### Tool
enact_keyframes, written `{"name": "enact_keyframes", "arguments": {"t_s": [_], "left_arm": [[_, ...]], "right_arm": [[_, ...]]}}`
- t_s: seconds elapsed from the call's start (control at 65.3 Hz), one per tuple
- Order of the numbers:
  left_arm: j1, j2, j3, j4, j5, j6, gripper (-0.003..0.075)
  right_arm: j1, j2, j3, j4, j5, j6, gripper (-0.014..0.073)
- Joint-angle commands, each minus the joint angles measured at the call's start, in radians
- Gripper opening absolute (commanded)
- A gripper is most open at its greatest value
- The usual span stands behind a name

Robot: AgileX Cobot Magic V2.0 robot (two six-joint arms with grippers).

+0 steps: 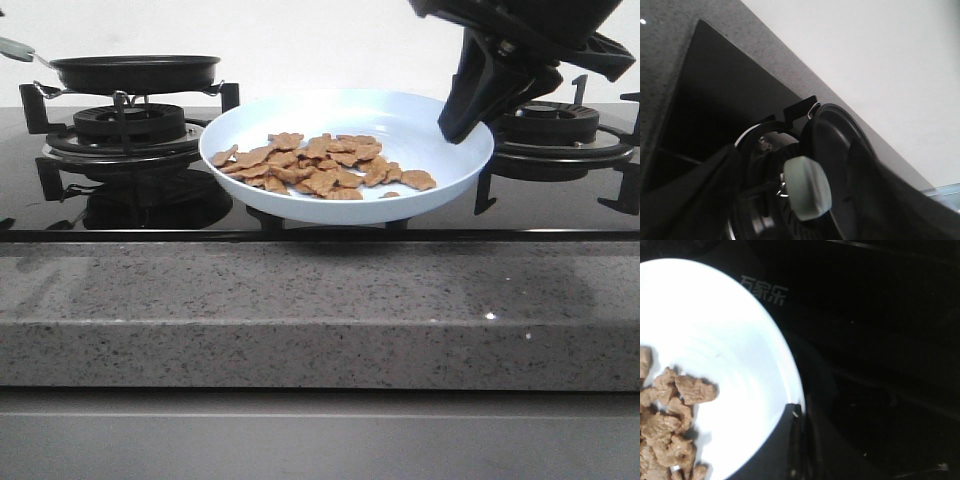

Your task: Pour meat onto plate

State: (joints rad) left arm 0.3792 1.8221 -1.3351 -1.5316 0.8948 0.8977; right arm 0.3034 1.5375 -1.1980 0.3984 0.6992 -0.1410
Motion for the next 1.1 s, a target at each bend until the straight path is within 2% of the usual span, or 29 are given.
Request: {"name": "enact_keyframes", "arguments": {"t_s": [0.0, 0.215, 0.306, 0.444, 0.628, 0.735, 0.858, 1.088], "left_arm": [[0.024, -0.092, -0.034, 0.018, 0.042, -0.022, 0.0456], [0.043, -0.219, -0.034, 0.220, 0.038, -0.076, 0.0456], [0.018, -0.295, -0.034, 0.321, 0.042, -0.105, 0.0455], [-0.090, -0.414, -0.034, 0.590, 0.009, -0.216, 0.0455], [-0.271, -0.526, -0.031, 1.030, -0.027, -0.504, 0.0438], [-0.356, -0.581, 0.003, 1.192, -0.035, -0.630, 0.0438], [-0.420, -0.671, 0.118, 1.268, -0.084, -0.703, 0.0437], [-0.444, -0.797, 0.279, 1.268, -0.127, -0.703, 0.0437]], "right_arm": [[-0.002, -0.031, -0.026, 0.015, -0.032, -0.008, -0.0067], [-0.002, -0.031, -0.026, 0.015, -0.032, -0.008, -0.0067], [-0.002, -0.031, -0.026, 0.015, -0.032, -0.008, -0.0067], [-0.002, -0.031, -0.026, 0.015, -0.032, -0.008, -0.0067], [-0.002, -0.031, -0.026, 0.015, -0.032, -0.008, -0.0067], [-0.002, -0.031, -0.026, 0.015, -0.032, -0.008, -0.0067], [-0.002, -0.031, -0.026, 0.015, -0.032, -0.008, -0.0067], [-0.002, -0.031, -0.026, 0.015, -0.032, -0.008, -0.0067]]}}
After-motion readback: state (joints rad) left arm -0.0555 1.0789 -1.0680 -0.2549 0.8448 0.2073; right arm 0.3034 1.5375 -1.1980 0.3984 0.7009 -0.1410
